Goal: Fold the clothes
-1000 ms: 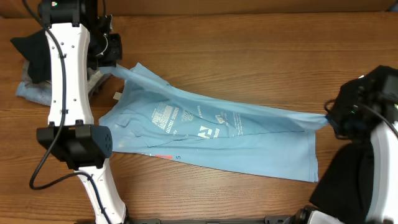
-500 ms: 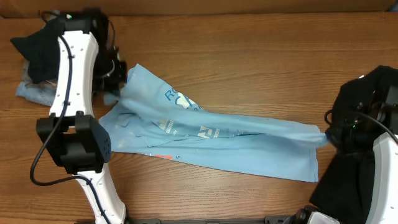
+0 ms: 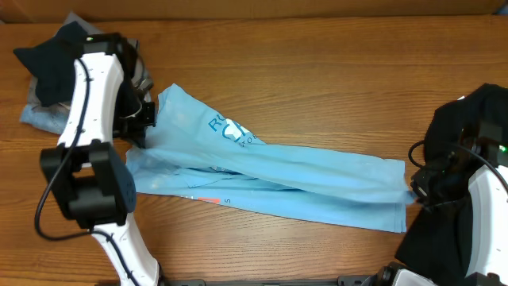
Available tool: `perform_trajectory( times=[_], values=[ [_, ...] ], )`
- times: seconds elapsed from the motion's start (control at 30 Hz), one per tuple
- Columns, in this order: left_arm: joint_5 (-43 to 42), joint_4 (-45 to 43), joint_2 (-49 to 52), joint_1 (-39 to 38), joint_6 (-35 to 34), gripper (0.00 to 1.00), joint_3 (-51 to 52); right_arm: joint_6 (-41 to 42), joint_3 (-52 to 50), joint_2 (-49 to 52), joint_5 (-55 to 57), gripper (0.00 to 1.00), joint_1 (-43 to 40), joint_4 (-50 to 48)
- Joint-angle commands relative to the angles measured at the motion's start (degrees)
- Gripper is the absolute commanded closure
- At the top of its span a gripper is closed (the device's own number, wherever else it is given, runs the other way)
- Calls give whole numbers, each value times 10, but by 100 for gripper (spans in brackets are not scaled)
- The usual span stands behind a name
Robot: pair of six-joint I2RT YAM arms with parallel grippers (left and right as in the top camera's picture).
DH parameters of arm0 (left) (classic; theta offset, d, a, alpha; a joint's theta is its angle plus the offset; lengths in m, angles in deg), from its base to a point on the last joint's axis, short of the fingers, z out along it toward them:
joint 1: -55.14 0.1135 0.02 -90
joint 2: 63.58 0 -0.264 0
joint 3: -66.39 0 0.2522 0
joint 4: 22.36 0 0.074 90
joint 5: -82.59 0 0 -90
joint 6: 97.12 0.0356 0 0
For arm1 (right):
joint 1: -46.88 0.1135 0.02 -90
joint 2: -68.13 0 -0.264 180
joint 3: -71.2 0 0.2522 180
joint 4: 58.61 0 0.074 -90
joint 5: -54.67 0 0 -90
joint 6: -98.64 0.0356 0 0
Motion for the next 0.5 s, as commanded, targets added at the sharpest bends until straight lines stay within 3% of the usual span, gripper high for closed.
perform_trajectory(
  times=[0.0, 0.07, 0.17, 0.47],
  values=[
    [6, 2, -62, 8, 10, 80, 8, 41, -15, 4, 9, 57, 2, -4],
    [4, 2, -64, 8, 10, 76, 9, 45, -19, 4, 9, 41, 2, -11],
    [-4, 2, -64, 7, 10, 66, 10, 45, -26, 4, 9, 37, 2, -37],
    [-9, -23, -64, 7, 10, 63, 10, 32, -113, 38, -24, 33, 2, -149]
  ],
)
